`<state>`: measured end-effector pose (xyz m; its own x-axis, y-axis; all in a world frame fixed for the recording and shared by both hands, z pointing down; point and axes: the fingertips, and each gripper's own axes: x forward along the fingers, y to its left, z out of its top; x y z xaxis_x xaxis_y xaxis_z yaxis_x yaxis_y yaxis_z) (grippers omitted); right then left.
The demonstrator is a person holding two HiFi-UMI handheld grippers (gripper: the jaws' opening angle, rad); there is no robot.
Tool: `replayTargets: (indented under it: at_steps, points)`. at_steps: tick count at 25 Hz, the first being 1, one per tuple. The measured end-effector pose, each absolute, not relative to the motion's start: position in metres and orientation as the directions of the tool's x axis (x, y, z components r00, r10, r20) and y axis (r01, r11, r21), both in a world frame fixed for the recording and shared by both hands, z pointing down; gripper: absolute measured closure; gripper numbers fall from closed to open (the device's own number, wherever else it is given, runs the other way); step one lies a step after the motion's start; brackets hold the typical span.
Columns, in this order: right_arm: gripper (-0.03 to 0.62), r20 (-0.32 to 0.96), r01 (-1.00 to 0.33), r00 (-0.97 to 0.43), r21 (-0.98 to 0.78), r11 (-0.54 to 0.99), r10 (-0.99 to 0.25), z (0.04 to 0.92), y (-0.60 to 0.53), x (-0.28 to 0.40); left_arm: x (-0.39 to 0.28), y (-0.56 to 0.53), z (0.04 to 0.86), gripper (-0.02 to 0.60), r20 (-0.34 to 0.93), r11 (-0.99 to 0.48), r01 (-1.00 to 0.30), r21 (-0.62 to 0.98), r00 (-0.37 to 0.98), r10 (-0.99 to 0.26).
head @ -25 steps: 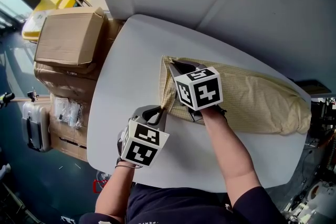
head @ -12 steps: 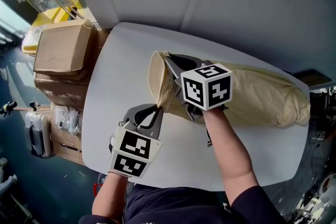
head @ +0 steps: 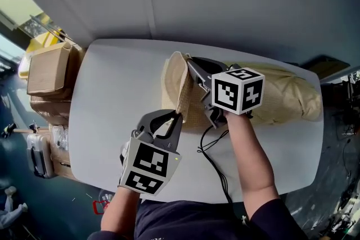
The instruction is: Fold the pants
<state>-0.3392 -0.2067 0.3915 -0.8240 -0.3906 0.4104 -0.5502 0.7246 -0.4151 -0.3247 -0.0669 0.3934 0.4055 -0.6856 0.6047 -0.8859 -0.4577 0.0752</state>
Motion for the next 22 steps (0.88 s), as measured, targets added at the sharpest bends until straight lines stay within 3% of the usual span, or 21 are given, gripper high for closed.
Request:
replayTargets:
  at_steps: [16, 22]
  points:
    - [0.566, 0.491, -0.678, -0.730, -0.425, 0.600, -0.476, 0.432, -0.252, -0.146, -0.154, -0.111, 0.432, 0.551, 0.642, -0.573, -0.816, 0.082, 0.483, -0.596]
    - [0.490, 0.565, -0.776, -0.619, -0.333, 0.536, -0.545, 0.445, -0.263, -0.092, -0.116, -0.112, 0.452, 0.522, 0.647, -0.595, -0.796, 0.114, 0.514, -0.563]
